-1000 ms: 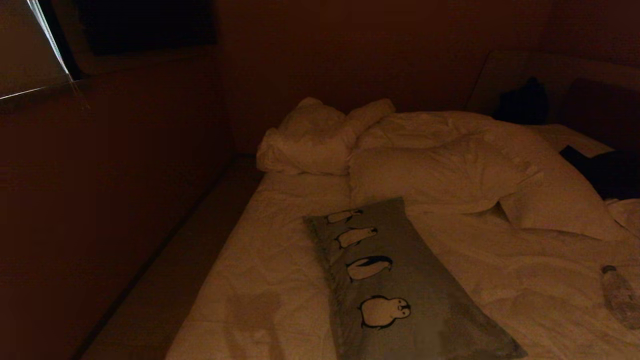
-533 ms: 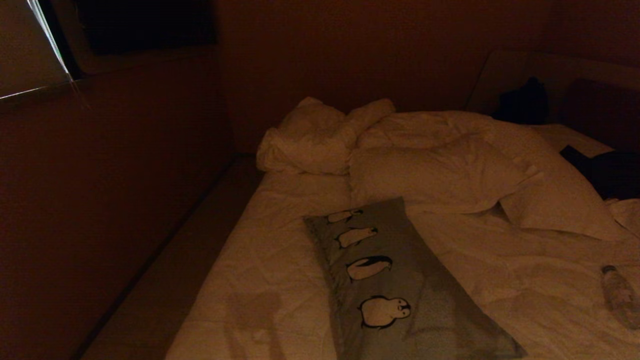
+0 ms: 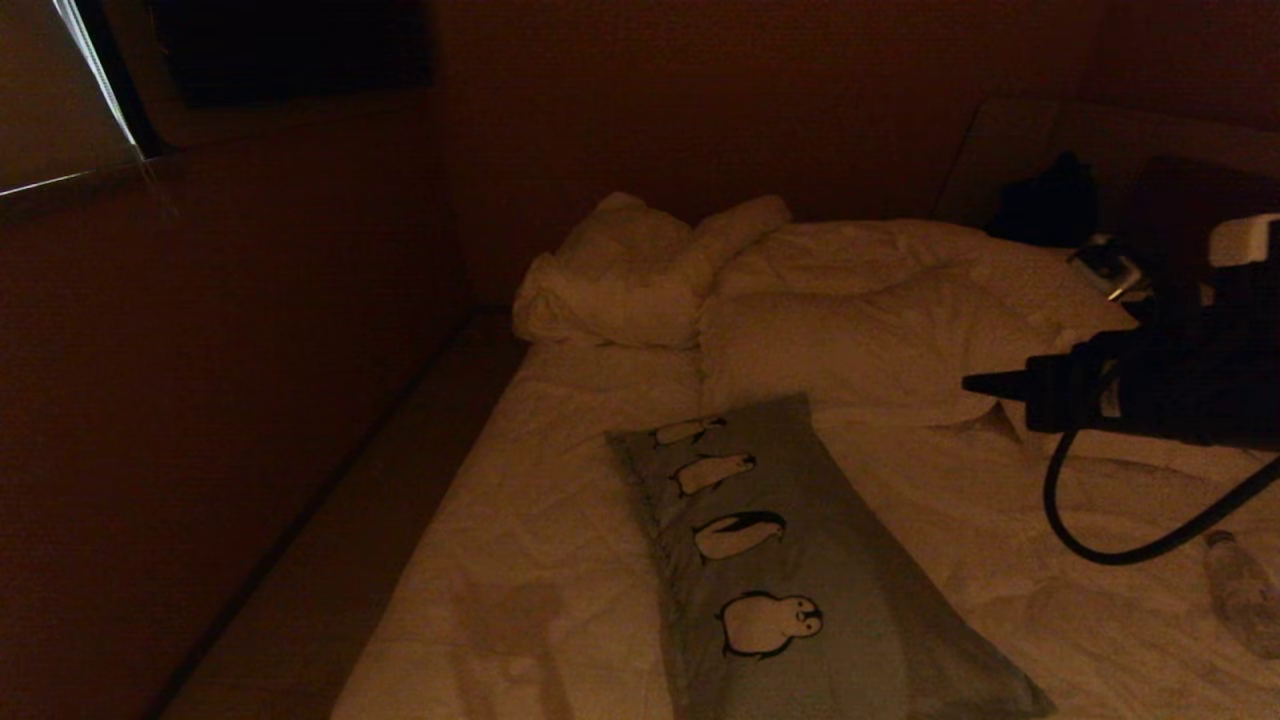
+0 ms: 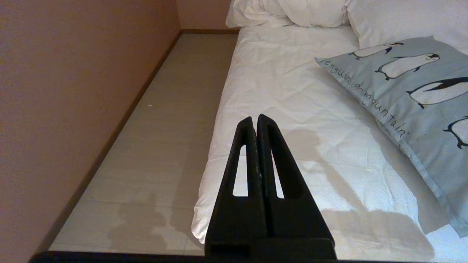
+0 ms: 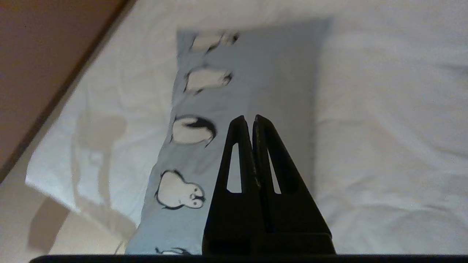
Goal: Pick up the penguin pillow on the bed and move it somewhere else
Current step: Pick up the pillow
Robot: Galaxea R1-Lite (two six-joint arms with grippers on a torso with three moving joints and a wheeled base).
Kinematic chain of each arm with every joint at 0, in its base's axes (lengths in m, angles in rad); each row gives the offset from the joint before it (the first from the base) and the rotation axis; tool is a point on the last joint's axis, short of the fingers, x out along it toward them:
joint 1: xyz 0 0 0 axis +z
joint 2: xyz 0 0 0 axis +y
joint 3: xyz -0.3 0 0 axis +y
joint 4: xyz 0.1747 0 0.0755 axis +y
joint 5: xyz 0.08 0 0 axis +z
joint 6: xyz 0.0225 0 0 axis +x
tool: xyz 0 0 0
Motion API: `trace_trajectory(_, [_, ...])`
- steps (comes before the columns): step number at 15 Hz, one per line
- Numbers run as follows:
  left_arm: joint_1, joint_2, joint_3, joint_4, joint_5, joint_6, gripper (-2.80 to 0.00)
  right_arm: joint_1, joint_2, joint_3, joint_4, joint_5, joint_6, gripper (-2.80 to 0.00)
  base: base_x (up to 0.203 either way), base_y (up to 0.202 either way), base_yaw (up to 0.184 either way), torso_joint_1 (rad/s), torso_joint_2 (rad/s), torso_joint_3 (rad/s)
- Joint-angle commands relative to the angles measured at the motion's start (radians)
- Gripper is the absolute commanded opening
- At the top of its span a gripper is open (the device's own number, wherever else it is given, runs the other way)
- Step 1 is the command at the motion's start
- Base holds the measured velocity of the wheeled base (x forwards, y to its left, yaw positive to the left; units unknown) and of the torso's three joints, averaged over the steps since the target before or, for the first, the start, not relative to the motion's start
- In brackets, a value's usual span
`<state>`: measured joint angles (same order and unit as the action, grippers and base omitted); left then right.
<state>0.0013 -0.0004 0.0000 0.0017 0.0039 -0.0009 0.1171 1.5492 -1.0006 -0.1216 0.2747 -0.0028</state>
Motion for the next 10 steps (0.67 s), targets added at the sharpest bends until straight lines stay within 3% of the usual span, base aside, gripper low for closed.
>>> trace_trajectory(1, [0.0, 0.0, 0.0, 0.0, 0.001, -0.001, -2.8, 0.031, 0.115, -0.014, -0.001, 0.0, -0.001, -2.8, 0.0, 0.0, 0.0, 0.0, 0.0, 0.0])
trace_trajectory(5, [0.0, 0.0, 0.0, 0.0, 0.001, -0.001, -2.8, 0.051, 0.266, -0.019, -0.02, -0.013, -0.006, -2.8, 0.0, 0.0, 0.0, 0.0, 0.0, 0.0])
trace_trajectory(10, [-0.001, -0.001, 0.0, 0.0, 0.001, -0.001, -2.8, 0.095, 0.424, -0.018, -0.076, -0.121, -0.019, -2.8, 0.0, 0.0, 0.0, 0.0, 0.0, 0.0])
